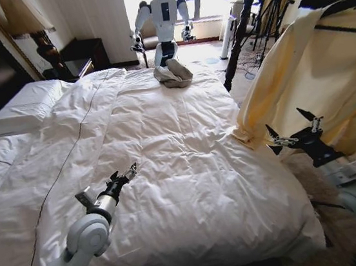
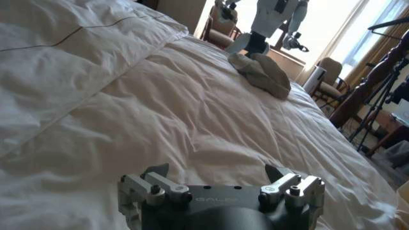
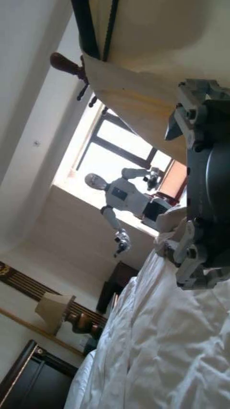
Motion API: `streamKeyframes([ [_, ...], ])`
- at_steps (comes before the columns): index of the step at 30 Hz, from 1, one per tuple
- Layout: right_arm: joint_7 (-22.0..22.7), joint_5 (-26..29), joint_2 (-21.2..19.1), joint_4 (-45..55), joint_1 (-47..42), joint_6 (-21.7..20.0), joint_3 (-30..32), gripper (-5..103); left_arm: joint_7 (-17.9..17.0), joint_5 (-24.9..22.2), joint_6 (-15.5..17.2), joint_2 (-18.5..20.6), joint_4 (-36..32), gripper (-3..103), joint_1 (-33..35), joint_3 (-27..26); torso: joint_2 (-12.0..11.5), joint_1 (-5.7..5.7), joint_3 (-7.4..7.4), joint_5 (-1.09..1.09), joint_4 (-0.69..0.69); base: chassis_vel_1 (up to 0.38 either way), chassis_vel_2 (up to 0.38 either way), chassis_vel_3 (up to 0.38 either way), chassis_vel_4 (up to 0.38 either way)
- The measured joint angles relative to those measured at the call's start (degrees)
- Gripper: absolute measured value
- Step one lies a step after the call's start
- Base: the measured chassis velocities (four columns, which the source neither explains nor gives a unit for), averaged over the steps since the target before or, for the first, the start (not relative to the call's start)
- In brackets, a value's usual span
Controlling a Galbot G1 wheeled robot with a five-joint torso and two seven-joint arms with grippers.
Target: Pick up the clothes from the bed and hang them on the clothes hanger.
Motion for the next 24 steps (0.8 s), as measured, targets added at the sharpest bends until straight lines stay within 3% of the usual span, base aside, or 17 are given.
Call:
streamKeyframes([
  [7, 0.0, -2.2, -0.9, 0.4, 0.3, 0.0, -2.1, 100, 0.1, 0.2, 0.0, 0.1, -0.8, 100, 1.6, -1.8, 0.0, 0.03, 0.01, -0.06, -0.02, 0.000, 0.000, 0.000, 0.000],
  [12, 2.3, -3.1, -1.7, -0.6, 5.5, -0.1, -7.1, 100, 0.1, 0.2, -0.1, -0.2, -1.4, 100, 2.2, -2.3, 0.0, 0.00, 0.00, -0.04, -0.02, 0.000, 0.000, 0.000, 0.000],
  [19, 6.6, -3.7, -6.5, -6.0, 15.5, -0.1, -19.3, 100, 0.2, 1.6, -0.1, -1.1, -1.3, 100, 3.6, -2.6, 0.0, 0.03, 0.01, -0.04, 0.00, 0.000, 0.000, 0.000, 0.000],
  [24, 7.8, -3.9, -12.5, -11.9, 22.4, 0.5, -26.8, 100, 0.4, 4.1, -0.1, -1.8, -0.4, 100, 5.3, -2.6, 0.0, 0.01, 0.01, -0.03, -0.02, 0.000, 0.000, 0.000, 0.000],
])
